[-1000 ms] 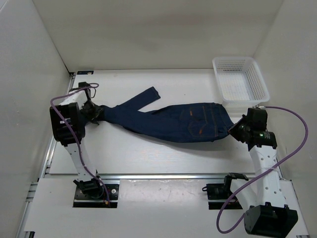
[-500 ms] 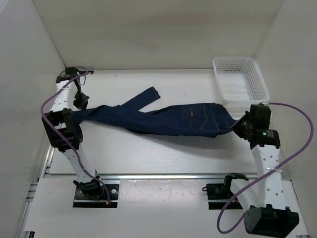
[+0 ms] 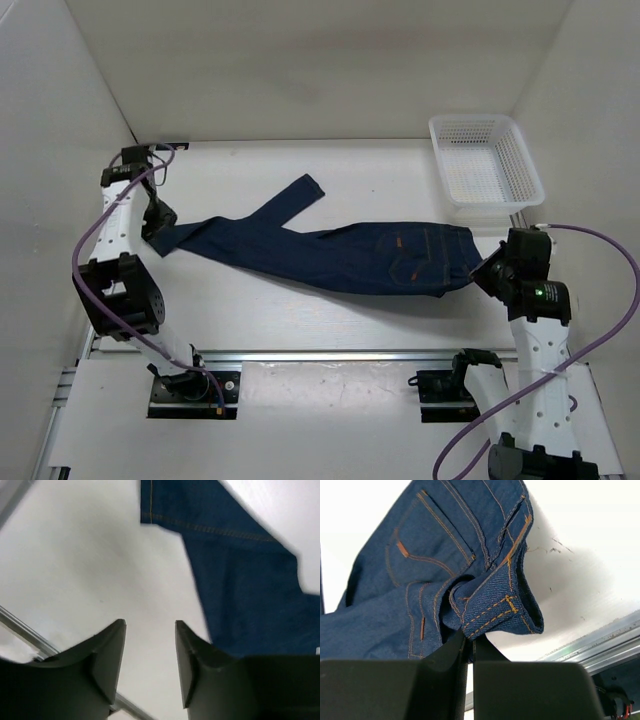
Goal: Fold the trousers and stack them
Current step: Flatten the trousers out
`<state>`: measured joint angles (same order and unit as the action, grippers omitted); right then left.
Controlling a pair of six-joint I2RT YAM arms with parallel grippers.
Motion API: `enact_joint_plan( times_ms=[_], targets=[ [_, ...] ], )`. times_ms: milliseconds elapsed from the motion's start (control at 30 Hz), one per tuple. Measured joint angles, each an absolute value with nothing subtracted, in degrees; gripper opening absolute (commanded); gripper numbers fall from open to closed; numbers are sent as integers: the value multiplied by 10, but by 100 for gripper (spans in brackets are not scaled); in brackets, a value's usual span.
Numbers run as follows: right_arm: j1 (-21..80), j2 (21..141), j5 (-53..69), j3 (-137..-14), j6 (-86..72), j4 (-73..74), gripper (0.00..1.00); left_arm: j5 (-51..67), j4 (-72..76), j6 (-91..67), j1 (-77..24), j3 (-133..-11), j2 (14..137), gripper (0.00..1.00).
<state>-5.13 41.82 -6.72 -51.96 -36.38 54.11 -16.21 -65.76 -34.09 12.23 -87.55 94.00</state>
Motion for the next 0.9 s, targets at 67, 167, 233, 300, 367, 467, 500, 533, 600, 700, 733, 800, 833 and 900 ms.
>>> enact_joint_plan(
  times_ms=[67,167,233,300,367,467,500,533,600,700,733,800,833,900],
  targets=[
    [-51,417,-67,-511,-365,541,1,-141,-648,-335,123,-844,955,88],
    [-51,420,-67,-502,-366,541,1,-91,-623,-322,123,-820,1011,94],
    [-51,421,-67,-500,-366,541,1,-67,-608,-317,123,-821,1060,93],
    [-51,421,-67,-500,-366,540,1,-60,-600,-313,121,-831,1101,90],
    [-51,421,-66,-498,-366,538,1,-66,-598,-313,117,-851,1123,89],
    [-51,424,-62,-491,-366,534,1,-61,-594,-314,114,-893,1133,92],
    [-51,424,-61,-489,-366,532,1,-54,-591,-316,112,-908,1133,92],
    [-51,427,-60,-489,-366,531,1,-50,-585,-320,111,-919,1133,92],
    [-51,433,-56,-489,-366,526,1,-51,-575,-331,107,-934,1134,92],
    [-51,436,-54,-489,-366,521,1,-94,-580,-338,91,-954,1146,91],
    [-51,436,-54,-489,-366,521,1,-109,-583,-339,85,-961,1153,91],
    [-51,437,-53,-489,-366,521,1,-140,-585,-338,73,-971,1170,89],
    [-51,439,-52,-489,-366,519,1,-152,-587,-338,68,-971,1177,89],
    [-51,444,-50,-489,-366,516,1,-172,-594,-337,57,-966,1185,89]
  ],
)
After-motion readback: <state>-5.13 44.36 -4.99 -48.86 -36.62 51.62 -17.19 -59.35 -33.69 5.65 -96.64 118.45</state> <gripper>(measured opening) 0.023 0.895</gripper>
